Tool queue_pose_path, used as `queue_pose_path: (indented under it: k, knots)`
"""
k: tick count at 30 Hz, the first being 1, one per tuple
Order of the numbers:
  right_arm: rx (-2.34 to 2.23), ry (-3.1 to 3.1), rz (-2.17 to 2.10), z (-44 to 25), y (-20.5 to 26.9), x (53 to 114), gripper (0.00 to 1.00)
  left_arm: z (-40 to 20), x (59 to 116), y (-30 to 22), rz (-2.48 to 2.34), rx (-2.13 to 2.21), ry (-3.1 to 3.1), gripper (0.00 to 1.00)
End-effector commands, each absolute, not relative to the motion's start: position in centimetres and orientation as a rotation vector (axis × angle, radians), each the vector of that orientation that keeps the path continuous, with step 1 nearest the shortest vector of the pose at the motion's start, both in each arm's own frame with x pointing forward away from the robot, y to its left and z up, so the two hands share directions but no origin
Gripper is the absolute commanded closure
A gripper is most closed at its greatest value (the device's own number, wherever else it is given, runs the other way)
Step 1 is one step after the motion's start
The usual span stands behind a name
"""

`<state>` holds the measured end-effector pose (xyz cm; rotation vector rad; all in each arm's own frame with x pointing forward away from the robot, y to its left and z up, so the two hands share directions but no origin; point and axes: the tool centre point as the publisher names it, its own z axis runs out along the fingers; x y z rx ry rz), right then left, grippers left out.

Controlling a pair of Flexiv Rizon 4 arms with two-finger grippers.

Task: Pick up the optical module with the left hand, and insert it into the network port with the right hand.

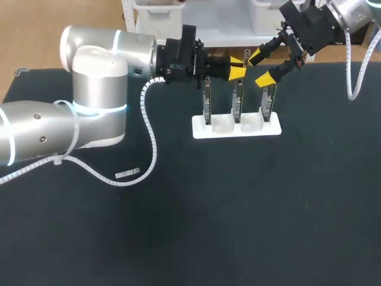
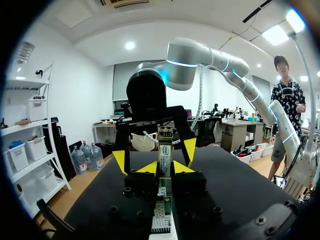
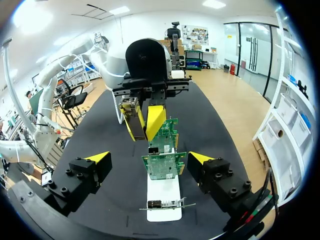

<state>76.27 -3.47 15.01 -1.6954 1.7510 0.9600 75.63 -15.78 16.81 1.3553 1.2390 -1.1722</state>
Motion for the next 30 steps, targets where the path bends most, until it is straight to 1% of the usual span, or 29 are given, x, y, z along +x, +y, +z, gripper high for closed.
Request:
queue_pose_path:
  k: [1,30]
  knots:
    - [-1.694,1.751,0.957,15.02,-3.46,76.16,0.00,16.77,75.79,-15.73,-1.175,1.360,1.237,1.00]
    - [-1.694,1.751,0.957,15.02,-3.46,76.16,0.00,16.50,76.21,-15.73,-1.209,1.376,1.229,1.00]
